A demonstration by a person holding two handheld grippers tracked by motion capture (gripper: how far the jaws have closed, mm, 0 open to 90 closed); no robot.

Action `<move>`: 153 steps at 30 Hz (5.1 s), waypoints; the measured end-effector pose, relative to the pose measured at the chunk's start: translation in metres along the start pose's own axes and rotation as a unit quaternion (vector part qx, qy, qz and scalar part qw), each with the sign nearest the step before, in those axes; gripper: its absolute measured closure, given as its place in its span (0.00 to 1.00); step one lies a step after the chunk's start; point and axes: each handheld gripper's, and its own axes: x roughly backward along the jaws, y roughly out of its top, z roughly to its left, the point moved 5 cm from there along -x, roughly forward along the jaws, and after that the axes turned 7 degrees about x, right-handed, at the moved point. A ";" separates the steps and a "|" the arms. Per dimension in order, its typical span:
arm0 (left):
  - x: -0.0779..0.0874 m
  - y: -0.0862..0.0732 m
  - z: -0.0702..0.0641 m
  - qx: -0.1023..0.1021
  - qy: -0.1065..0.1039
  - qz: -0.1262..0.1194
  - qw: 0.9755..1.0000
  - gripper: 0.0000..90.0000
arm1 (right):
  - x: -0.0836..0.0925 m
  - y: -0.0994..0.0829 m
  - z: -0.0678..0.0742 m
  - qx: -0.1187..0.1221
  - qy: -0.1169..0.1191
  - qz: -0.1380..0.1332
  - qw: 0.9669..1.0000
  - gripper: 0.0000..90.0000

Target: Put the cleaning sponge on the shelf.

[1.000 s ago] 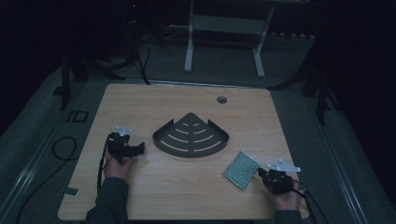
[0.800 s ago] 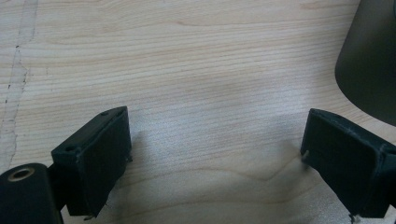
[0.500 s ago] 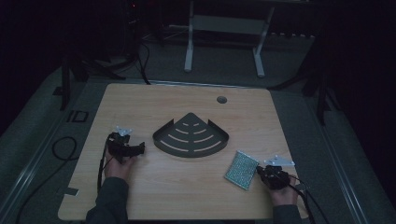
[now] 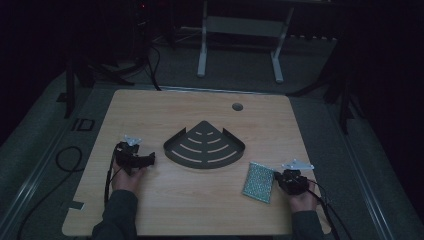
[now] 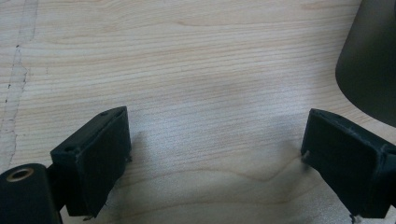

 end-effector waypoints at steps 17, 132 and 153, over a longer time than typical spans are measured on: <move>0.000 0.000 0.000 0.000 0.000 0.000 1.000 0.10 | -0.005 0.025 0.023 0.039 0.028 -0.003 0.999 1.00; 0.000 0.000 0.000 0.001 0.000 0.000 1.000 0.10 | 0.009 0.078 0.008 0.070 0.164 0.184 0.967 1.00; 0.000 0.000 0.000 0.001 0.001 0.000 1.000 0.09 | 0.024 0.102 0.002 0.076 0.156 0.157 0.972 1.00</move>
